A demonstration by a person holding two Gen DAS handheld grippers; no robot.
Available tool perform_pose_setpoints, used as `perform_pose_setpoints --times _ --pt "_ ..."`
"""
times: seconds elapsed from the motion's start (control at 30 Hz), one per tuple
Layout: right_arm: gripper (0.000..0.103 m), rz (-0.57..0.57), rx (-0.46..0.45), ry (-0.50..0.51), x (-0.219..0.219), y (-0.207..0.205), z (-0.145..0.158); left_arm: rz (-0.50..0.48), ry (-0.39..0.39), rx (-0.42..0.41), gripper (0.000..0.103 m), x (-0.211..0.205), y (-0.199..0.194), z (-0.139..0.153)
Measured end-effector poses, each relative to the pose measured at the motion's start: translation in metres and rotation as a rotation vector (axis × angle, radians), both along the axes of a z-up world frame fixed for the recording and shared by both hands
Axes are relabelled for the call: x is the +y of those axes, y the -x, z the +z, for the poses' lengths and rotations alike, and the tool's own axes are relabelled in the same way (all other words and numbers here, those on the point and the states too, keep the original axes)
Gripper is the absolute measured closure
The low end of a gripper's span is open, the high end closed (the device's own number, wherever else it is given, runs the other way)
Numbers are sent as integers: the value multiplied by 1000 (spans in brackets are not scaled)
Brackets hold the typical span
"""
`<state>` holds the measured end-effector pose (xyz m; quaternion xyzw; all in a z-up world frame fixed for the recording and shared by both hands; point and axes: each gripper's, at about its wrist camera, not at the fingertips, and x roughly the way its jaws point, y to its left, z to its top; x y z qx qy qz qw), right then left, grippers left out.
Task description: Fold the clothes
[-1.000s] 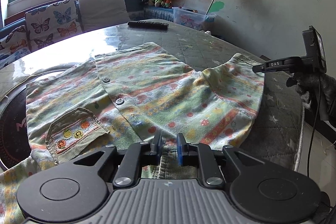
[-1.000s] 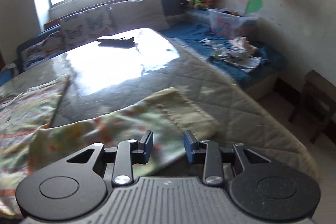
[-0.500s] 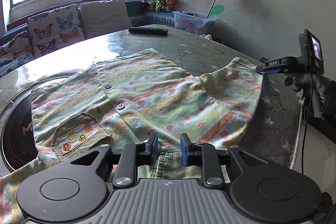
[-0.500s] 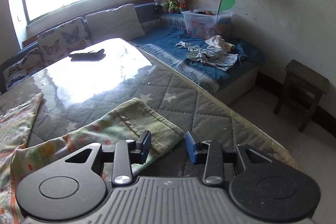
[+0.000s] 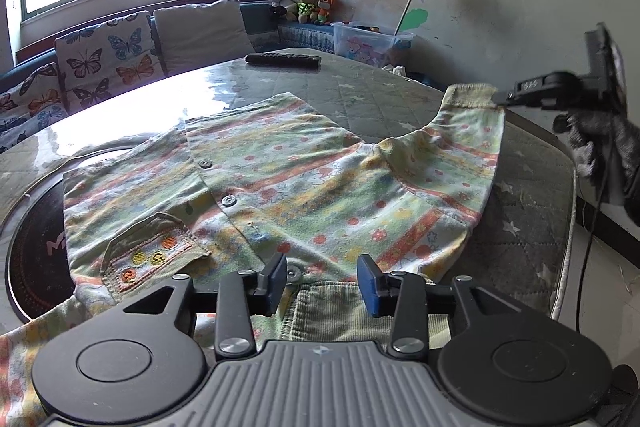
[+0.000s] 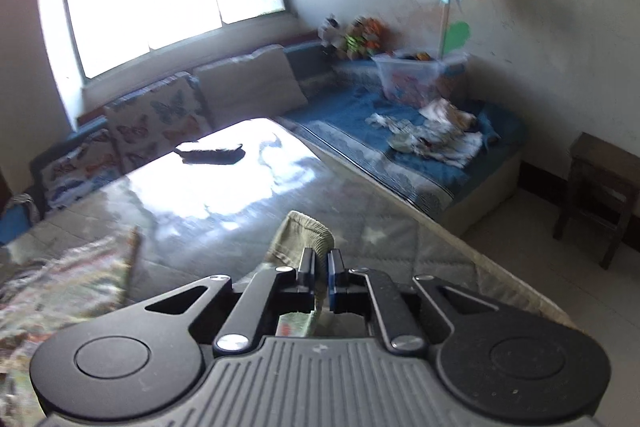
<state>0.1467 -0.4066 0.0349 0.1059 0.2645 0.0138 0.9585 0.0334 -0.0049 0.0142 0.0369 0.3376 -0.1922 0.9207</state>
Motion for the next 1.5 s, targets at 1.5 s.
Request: perform_pose_setpoints --times 1.5 --pt "91 604 94 139 186 36 -13 279 45 -43 48 81 39 4"
